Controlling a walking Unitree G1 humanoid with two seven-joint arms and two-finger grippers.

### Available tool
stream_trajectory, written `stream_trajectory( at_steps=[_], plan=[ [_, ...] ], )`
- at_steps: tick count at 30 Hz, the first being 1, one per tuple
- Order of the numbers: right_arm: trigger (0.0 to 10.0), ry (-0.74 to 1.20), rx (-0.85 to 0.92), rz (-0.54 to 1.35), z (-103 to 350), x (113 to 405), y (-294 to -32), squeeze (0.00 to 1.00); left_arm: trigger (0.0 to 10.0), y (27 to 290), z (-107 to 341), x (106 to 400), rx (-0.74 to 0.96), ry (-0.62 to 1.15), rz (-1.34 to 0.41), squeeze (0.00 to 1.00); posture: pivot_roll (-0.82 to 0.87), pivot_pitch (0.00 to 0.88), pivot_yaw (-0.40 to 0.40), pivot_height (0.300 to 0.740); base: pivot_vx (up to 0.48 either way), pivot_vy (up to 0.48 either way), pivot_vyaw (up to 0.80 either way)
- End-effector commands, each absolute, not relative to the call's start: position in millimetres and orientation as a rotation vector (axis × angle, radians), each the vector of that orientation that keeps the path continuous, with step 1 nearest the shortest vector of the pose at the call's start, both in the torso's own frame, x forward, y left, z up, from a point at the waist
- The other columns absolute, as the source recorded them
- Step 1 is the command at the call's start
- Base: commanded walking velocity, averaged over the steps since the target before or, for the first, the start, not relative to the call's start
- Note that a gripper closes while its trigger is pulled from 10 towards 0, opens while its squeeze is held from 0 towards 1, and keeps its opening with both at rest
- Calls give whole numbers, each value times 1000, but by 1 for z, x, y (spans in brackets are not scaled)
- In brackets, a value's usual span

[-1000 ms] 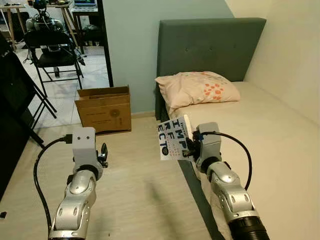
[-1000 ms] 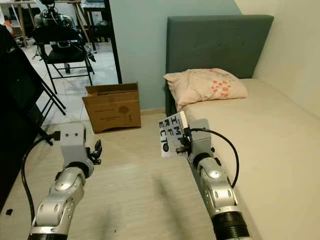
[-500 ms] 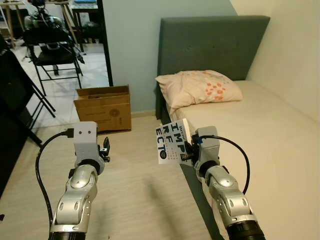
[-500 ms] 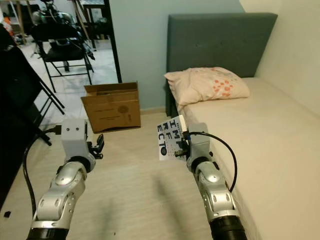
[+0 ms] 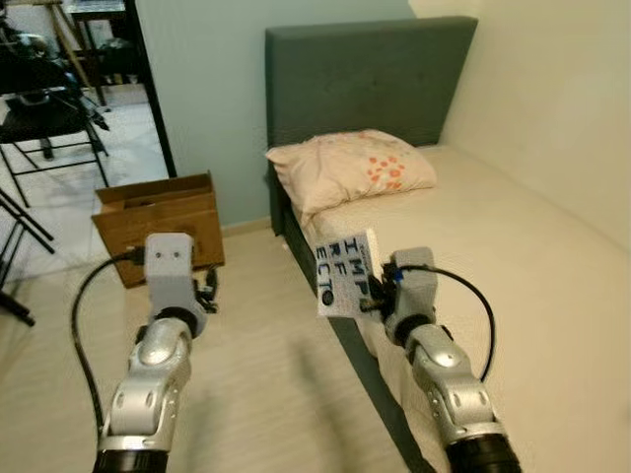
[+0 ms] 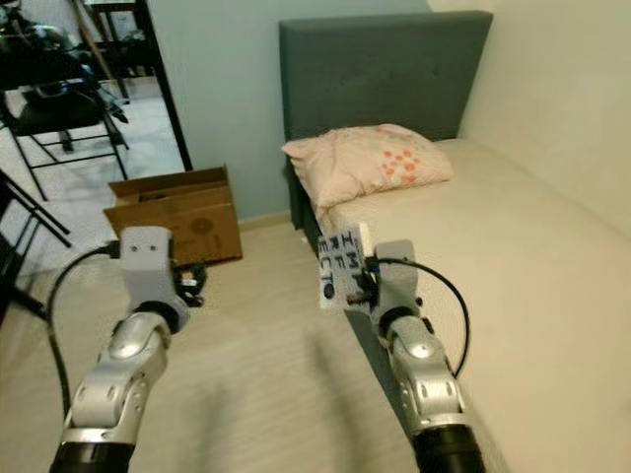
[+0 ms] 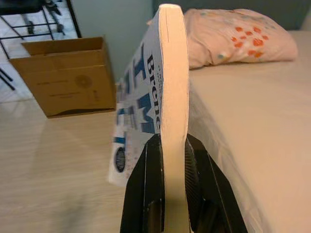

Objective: Clean up the room

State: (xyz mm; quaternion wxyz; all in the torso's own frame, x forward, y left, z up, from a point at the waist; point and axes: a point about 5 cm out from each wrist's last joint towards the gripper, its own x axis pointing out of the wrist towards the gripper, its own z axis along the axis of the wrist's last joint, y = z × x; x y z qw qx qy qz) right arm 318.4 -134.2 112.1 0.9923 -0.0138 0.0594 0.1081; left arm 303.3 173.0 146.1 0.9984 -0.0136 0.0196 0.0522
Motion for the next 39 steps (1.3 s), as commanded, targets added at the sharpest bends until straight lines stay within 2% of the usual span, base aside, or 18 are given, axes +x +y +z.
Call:
stream_trajectory(
  at_steps=[1, 31, 39],
  plan=[
    [10000, 67, -26, 215, 122, 321, -133, 0, 10000, 173, 145, 303, -33, 40, 99, 0, -53, 14, -20, 740, 334, 0, 0],
    [10000, 44, 34, 187, 125, 322, -133, 0, 10000, 175, 147, 307, -23, 45, 101, 0, -52, 14, -4, 740, 319, 0, 0],
    [10000, 37, 10, 188, 126, 323, -134, 0, 10000, 174, 148, 308, -25, 42, 100, 0, -55, 11, 0, 740, 313, 0, -478]
  ],
)
